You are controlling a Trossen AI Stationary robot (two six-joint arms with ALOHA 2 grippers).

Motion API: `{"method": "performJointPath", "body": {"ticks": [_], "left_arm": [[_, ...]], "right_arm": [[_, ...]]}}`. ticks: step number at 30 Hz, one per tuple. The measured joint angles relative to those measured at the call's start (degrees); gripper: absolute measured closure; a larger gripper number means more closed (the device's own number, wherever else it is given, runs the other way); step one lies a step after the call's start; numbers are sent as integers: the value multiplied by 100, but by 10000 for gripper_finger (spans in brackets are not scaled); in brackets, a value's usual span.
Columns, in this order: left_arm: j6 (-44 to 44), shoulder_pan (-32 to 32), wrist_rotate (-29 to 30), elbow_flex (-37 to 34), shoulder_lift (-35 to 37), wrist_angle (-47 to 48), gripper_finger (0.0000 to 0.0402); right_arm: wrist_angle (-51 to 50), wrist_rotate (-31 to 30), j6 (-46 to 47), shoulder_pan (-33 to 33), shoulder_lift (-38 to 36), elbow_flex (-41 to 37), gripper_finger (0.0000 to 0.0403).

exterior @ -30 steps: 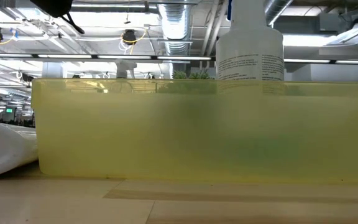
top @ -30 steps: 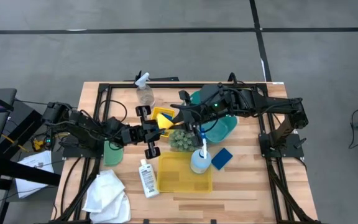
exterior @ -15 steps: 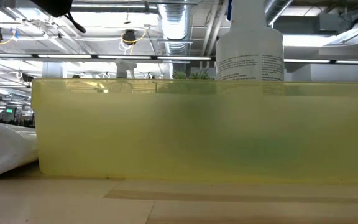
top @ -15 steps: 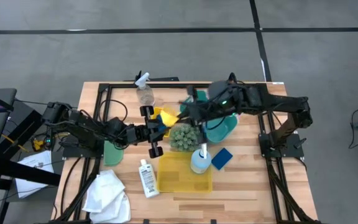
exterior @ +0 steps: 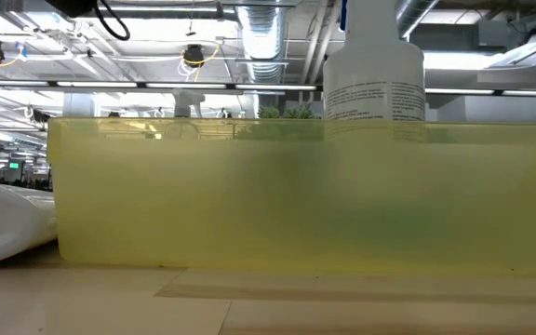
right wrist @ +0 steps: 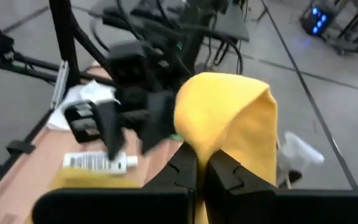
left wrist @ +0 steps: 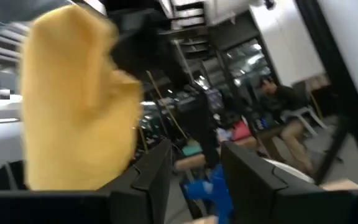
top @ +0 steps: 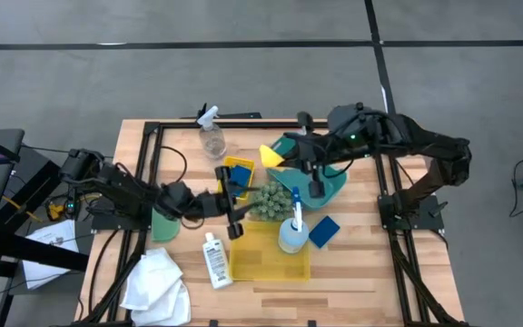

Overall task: Pick & Place Kitchen Items
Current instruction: Put the yellow microfiber cloth into the green bin

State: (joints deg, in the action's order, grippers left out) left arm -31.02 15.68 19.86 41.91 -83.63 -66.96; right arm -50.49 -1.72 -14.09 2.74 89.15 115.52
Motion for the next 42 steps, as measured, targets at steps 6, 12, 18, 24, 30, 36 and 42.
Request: {"method": "performJointPath", "body": {"ticks": [6, 12, 18, 24, 30, 36, 42], "left_arm": [[-476, 441, 369, 0, 220, 934, 257], [-613, 936, 1443, 0, 975, 1971, 263], [-79, 1280, 1561, 0, 1822, 3263, 270], [407, 1345, 1561, 0, 2152, 4077, 274], [407, 1343, 1556, 0, 2125, 4266, 275], [404, 1331, 1649, 0, 2124, 4551, 275], [450, 1231, 1722, 0, 2124, 4855, 275]], "right_arm": [[-104, 1, 59, -456, -322, 2, 402], [12, 256, 239, -1125, -630, -251, 403], [399, 409, 546, -1659, -1014, -1143, 403], [1033, 492, 776, -1753, -1537, -2366, 403], [1488, 468, 1058, -1711, -2247, -3368, 403], [1906, -17, 1532, -1405, -3176, -4634, 403], [2685, -277, 2205, -845, -4063, -6202, 403]]}}
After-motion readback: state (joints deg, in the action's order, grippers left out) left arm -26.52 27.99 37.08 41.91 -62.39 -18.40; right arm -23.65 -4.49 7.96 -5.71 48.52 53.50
